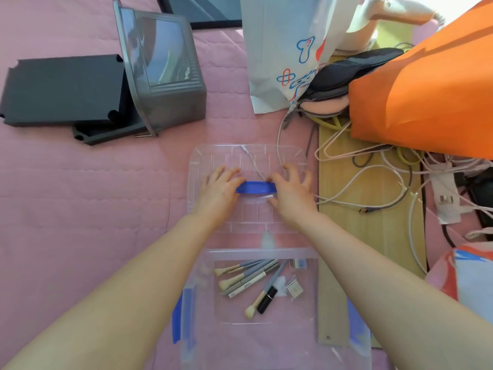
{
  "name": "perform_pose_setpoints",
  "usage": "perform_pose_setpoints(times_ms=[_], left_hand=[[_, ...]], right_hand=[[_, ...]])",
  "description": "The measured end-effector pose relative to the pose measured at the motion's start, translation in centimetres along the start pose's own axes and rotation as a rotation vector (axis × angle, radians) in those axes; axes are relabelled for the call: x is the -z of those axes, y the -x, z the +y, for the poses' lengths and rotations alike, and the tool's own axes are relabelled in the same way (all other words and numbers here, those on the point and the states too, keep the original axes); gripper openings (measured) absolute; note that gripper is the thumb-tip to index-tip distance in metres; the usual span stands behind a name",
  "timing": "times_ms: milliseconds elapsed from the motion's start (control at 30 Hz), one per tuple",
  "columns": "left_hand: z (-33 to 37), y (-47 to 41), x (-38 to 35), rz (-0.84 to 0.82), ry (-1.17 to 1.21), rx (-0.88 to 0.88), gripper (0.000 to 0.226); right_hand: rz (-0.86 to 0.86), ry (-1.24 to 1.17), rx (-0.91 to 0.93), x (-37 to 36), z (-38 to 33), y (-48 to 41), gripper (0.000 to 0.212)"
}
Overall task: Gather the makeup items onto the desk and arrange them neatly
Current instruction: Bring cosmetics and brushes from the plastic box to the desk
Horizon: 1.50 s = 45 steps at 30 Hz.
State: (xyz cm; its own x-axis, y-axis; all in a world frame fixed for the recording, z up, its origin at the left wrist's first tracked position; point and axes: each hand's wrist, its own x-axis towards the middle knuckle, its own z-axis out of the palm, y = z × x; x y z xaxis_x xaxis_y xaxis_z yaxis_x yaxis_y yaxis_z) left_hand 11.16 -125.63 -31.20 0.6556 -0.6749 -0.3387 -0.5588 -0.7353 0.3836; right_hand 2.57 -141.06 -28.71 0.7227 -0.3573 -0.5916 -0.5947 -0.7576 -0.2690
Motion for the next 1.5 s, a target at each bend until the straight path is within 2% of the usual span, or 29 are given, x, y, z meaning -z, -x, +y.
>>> perform_pose_setpoints(times_ms=[100, 200, 400, 533, 967, 1067, 1167, 1333, 1400, 1500], left_hand=[[0.2, 0.7, 1.1, -0.006, 0.046, -0.052, 0.043], [0.5, 2.1, 2.3, 0.078, 0.138, -0.079, 0.038], [1.9, 6.0, 5.2, 0.264, 0.227, -0.07, 0.031], [3.1, 9.0, 6.3, 0.369, 0.227, -0.142, 0.031], [6.1, 18.7, 4.1, 0.34, 0.242, -0.176, 0.032], [6.7, 19.8, 2.2, 0.337, 0.244, -0.165, 0.023], [7.3, 20.3, 0.0, 0.268, 0.252, -0.153, 0.017], [8.1, 19.7, -3.4, -0.038, 0.119, -0.084, 0.019], [8.7, 19.3, -4.2, -0.17, 0.037, -0.03, 0.023], [9.4, 18.6, -5.1, -0.246, -0.059, -0.009, 0.028]], right_hand=[[-0.019, 0.025, 0.036, 0.4, 0.4, 0.5, 0.049], [0.067, 0.05, 0.099, 1.3, 0.7, 1.8, 0.056], [0.292, -0.021, 0.232, 3.4, -0.2, 6.5, 0.052], [0.385, -0.02, 0.306, 3.4, -0.5, 10.5, 0.052], [0.472, -0.093, 0.321, -0.8, 2.2, 21.1, 0.038], [0.419, -0.113, 0.292, -2.4, 2.9, 22.3, 0.038], [0.288, -0.134, 0.204, -4.1, 3.9, 22.8, 0.041], [-0.073, -0.092, 0.036, -6.3, 5.4, 21.6, 0.051], [-0.124, -0.073, 0.001, -7.1, 5.5, 20.8, 0.051], [-0.155, -0.074, -0.023, -8.2, 5.5, 19.2, 0.041]])
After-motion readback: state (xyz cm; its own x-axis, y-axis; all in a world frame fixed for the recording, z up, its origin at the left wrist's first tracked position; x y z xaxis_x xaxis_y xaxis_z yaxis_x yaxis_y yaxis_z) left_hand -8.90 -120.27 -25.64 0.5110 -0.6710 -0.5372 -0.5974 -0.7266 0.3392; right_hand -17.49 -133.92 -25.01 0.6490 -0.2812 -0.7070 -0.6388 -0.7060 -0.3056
